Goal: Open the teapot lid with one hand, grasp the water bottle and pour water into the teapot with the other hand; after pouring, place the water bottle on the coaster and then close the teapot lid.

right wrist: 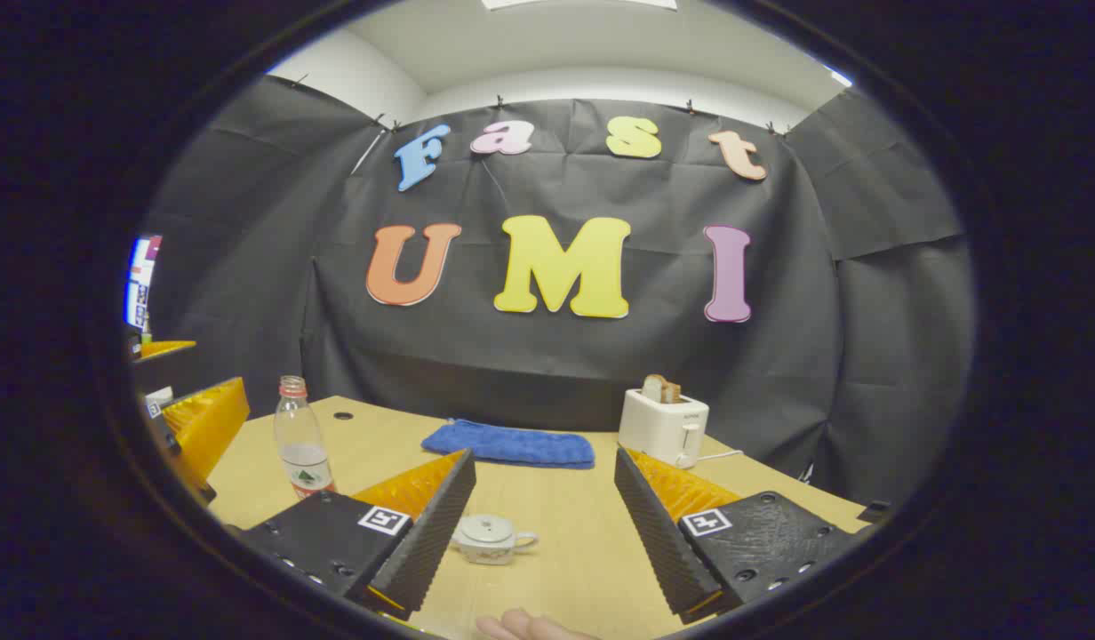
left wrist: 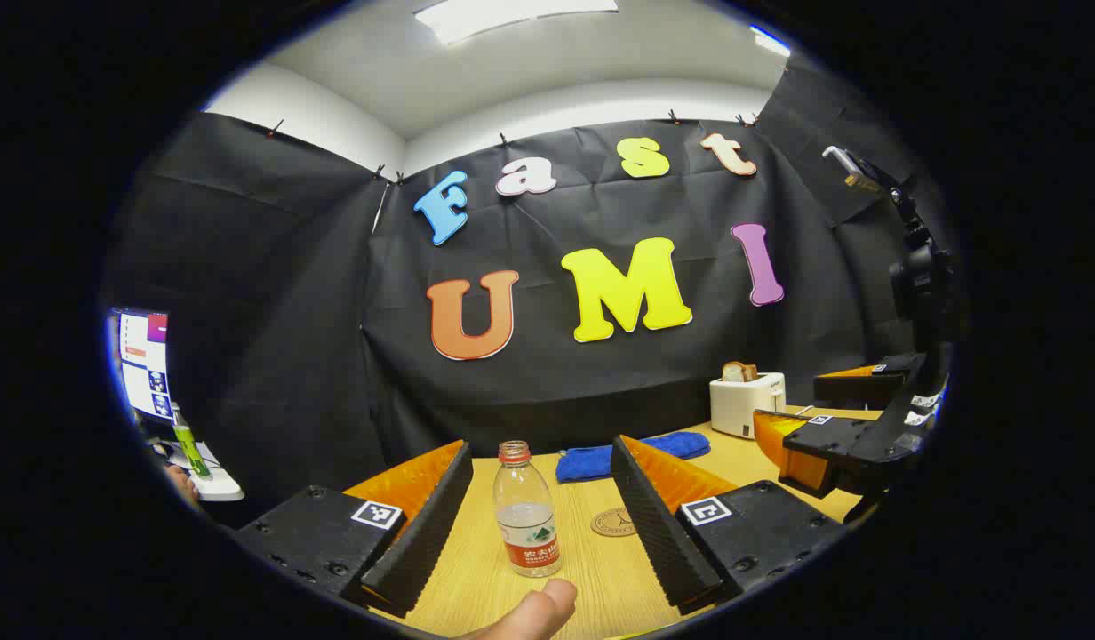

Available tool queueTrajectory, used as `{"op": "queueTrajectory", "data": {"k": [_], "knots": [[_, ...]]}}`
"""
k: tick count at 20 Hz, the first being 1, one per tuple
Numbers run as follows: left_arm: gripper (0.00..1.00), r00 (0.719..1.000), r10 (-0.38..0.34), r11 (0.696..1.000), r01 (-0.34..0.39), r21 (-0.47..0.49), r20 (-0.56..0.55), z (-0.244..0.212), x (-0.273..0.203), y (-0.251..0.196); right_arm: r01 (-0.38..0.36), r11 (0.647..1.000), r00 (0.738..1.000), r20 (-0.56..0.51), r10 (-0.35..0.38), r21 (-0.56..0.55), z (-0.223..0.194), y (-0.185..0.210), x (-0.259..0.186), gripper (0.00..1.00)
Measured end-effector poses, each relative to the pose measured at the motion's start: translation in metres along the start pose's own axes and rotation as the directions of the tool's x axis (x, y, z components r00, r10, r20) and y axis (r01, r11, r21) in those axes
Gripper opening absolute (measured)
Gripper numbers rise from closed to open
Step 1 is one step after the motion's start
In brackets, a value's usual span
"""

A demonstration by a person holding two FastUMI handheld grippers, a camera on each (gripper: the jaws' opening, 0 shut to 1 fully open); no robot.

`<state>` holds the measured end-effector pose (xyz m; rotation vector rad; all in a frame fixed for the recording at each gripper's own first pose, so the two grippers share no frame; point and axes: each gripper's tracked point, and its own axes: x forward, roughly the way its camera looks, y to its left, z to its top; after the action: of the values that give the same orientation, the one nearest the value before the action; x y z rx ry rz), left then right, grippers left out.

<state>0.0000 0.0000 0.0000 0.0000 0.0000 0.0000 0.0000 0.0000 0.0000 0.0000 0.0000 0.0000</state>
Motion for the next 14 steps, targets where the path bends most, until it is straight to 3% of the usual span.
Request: {"op": "queueTrajectory", "data": {"k": [1, 6, 11, 14], "knots": [[0.98, 1.0, -0.003, 1.0, 0.004, 0.011, -0.021, -0.009, 0.001, 0.002, 0.004, 1.0, 1.0, -0.002, -0.004, -0.011, -0.005, 0.004, 0.003, 0.95], [0.99, 0.997, -0.045, 0.999, 0.046, 0.0, -0.055, -0.025, 0.008, -0.001, 0.015, 0.999, 0.999, -0.052, -0.017, -0.038, -0.038, 0.015, 0.023, 0.96], [0.99, 0.998, -0.027, 0.998, 0.024, -0.057, -0.052, -0.024, 0.012, 0.001, 0.008, 1.0, 0.996, -0.085, -0.011, -0.028, -0.058, 0.012, 0.033, 0.95], [0.99, 0.999, 0.03, 0.999, -0.031, -0.026, -0.039, -0.022, 0.013, 0.015, -0.01, 1.0, 0.995, -0.096, 0.009, -0.004, -0.067, 0.016, 0.041, 0.97]]}}
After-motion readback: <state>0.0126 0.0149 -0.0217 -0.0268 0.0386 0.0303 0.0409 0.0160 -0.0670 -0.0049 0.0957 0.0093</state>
